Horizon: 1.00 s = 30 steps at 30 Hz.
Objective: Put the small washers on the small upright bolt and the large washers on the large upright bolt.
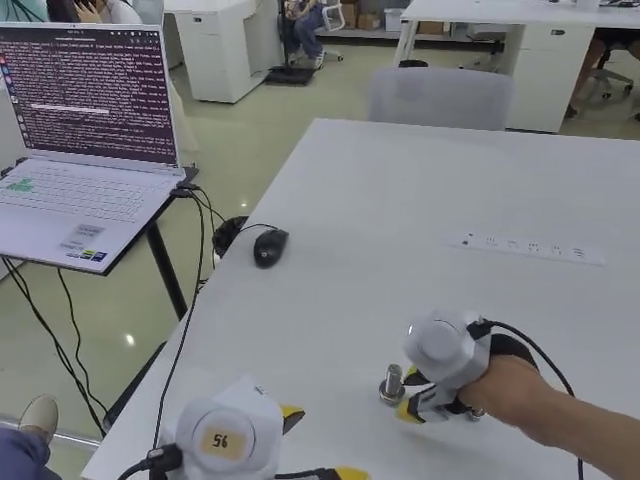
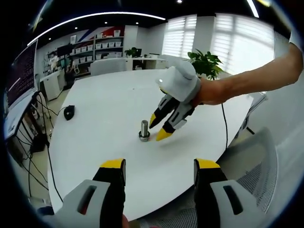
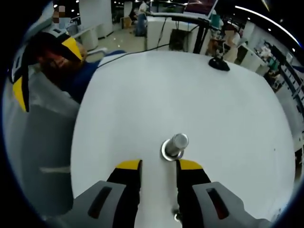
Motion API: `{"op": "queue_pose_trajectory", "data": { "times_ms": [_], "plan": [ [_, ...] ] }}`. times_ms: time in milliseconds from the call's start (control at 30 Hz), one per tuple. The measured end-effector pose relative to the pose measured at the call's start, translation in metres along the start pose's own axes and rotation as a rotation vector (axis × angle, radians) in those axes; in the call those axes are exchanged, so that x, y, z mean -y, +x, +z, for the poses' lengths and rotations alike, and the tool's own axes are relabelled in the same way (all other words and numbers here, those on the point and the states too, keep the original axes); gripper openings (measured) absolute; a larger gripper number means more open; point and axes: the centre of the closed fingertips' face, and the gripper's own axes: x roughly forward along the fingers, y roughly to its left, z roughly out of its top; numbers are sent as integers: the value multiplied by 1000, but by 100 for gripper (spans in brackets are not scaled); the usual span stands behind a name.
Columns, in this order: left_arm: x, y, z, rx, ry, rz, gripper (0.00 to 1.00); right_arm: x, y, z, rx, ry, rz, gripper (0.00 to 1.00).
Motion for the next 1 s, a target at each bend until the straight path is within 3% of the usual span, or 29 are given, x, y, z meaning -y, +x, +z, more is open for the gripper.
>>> {"op": "queue_pose_trajectory", "data": {
  "times_ms": [100,233,400,667,833,1000],
  "plan": [
    [1,1,0,-5,5,-6,57,-11,-12,-4,67,49,-23,31],
    [2,3,-1,-12,13,-15,57,-24,-27,-17,104,105,-58,32],
    [3,6,-1,-17,23,-27,57,-39,-45,-44,173,276,-95,36],
    [1,6,-3,-24,28,-34,57,-54,-79,-87,258,410,-184,44],
    [-2,5,-5,-30,30,-37,57,-64,-92,-107,270,443,-205,50],
    [-4,6,-6,-32,33,-39,57,-64,-98,-124,288,525,-251,54]
  ]
}}
